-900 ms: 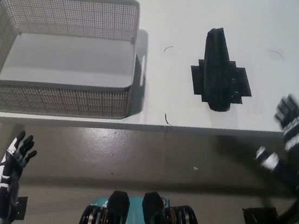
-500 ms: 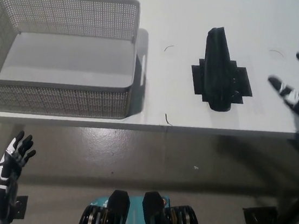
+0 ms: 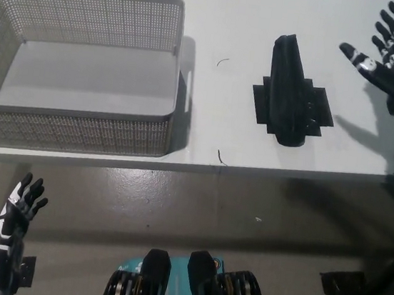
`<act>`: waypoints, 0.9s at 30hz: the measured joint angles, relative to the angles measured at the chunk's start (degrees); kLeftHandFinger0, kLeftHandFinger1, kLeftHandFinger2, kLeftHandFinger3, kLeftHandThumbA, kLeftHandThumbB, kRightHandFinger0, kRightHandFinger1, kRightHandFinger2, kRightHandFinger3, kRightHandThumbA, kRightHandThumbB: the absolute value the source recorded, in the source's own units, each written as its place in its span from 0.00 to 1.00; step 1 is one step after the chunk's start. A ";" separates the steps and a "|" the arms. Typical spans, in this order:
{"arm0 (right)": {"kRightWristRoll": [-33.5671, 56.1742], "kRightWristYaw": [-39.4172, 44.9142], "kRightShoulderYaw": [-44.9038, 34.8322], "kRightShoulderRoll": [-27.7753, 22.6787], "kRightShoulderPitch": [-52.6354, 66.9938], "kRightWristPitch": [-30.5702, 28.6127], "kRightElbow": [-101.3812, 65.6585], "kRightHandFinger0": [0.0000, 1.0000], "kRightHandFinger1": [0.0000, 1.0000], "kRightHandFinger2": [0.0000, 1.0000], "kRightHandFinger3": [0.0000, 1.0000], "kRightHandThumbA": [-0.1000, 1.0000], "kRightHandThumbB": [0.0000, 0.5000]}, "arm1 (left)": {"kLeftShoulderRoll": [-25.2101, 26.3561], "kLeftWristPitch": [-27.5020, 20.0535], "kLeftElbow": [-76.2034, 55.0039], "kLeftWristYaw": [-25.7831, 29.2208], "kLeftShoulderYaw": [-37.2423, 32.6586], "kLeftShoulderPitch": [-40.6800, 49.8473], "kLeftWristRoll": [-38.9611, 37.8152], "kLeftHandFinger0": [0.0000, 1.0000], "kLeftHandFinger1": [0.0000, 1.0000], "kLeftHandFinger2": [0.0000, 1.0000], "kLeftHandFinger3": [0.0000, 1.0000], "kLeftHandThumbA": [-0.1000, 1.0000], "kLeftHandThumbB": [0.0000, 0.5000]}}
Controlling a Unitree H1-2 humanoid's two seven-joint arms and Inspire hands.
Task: Use the right hand to push the pencil case on the right hand side to the container on the left side
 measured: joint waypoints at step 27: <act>-0.36 -2.42 -1.60 4.39 -16.79 -8.16 37.42 1.00 1.00 1.00 1.00 1.00 0.40 | -0.87 -0.02 -0.90 -0.87 0.19 -0.03 -0.30 1.00 1.00 1.00 1.00 1.00 0.58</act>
